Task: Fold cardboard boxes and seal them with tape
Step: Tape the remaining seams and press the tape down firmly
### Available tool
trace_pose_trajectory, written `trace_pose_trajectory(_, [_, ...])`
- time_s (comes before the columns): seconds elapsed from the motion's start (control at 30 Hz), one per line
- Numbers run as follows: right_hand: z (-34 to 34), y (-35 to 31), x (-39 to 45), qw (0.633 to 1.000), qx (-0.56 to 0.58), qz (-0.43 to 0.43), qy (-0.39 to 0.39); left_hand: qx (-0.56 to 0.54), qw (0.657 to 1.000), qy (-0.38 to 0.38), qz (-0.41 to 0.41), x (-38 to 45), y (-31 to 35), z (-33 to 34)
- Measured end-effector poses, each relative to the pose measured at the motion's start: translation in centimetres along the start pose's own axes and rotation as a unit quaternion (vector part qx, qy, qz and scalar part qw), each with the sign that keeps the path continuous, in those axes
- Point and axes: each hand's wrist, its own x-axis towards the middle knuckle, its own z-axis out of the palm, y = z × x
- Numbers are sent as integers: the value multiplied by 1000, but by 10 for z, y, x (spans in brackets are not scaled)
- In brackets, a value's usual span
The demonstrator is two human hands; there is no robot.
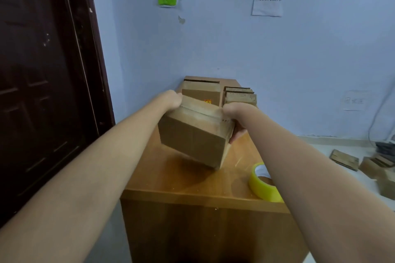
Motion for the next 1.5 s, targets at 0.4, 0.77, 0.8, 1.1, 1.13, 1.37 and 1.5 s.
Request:
trace_pose_trajectory(0.4, [-13, 2, 32, 955, 143, -174, 193, -296, 955, 0, -30, 14, -3, -10])
trace_pose_trajectory(0.77, [4, 51, 59, 945, 212, -215, 123, -336, 941, -52, -2, 22, -40, 24])
trace_pose_trajectory(0.8, [10, 56, 61, 947, 206, -215, 122, -339, 940, -48, 6, 20, -42, 29])
trace_pose_trajectory(1.1, [56, 87, 87, 919, 292, -246, 92, -309, 951, 7, 18, 14, -77, 96])
trace_pose_trajectory(1.13, [58, 88, 90, 919, 294, -247, 90, -309, 951, 11, 19, 14, -80, 102])
trace_pose_trajectory(1.37, [72, 92, 112, 913, 302, -255, 97, -322, 946, 24, 8, 27, -96, 131])
trace_pose_trajectory(1.5, [78, 93, 127, 930, 256, -241, 102, -331, 943, 29, -2, 38, -100, 143])
